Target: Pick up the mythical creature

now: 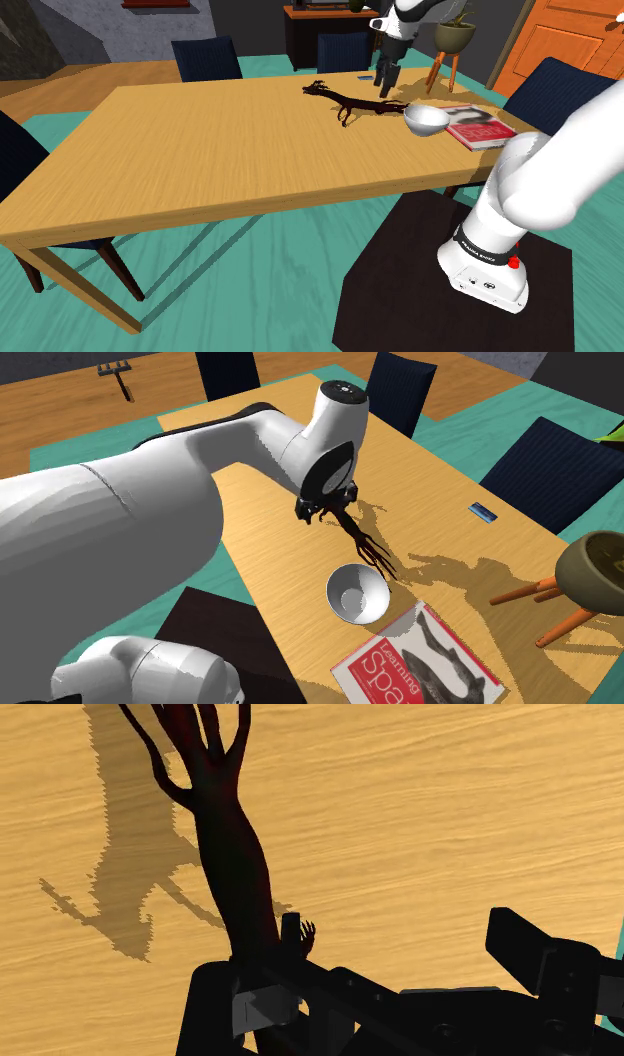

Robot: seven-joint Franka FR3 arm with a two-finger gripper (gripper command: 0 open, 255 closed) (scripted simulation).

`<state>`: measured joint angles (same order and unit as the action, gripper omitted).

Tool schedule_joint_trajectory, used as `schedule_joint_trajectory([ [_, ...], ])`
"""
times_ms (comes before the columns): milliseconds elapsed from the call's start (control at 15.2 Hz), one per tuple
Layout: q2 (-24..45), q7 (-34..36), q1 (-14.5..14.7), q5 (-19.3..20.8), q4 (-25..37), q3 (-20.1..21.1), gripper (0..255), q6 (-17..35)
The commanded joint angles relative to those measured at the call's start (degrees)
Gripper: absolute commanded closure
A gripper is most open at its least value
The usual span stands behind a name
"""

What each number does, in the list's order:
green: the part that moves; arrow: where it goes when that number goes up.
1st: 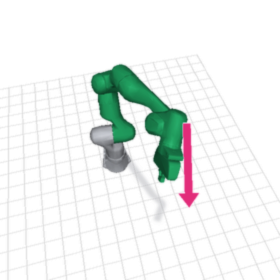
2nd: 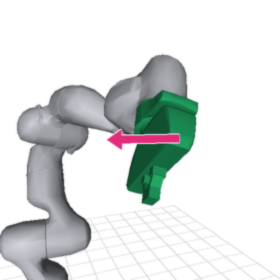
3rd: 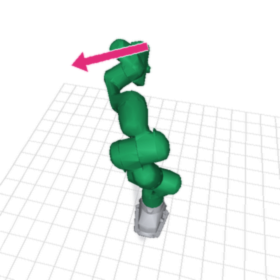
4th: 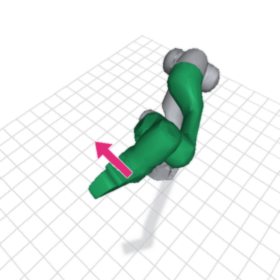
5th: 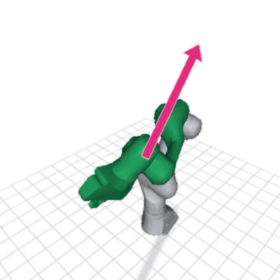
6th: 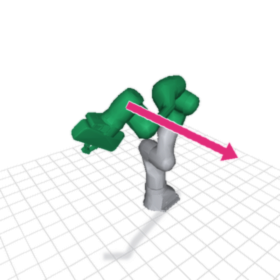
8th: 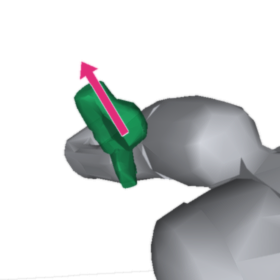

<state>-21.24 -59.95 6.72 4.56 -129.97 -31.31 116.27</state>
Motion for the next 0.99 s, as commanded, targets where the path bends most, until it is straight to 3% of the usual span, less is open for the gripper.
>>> schedule_joint_trajectory([
  [0, 4.85, -6.37, 1.65, -2.71, 2.92, -3.24, 0, 1.20],
  [264, 16.51, -20.13, 4.12, -11.40, 9.95, -8.95, 0, 2.32],
  [396, 21.59, -25.72, 3.94, -15.66, 13.19, -10.08, 0, 1.97],
  [924, 24.46, -28.37, 3.46, -18.55, 9.87, -9.84, 0, 7.09],
])
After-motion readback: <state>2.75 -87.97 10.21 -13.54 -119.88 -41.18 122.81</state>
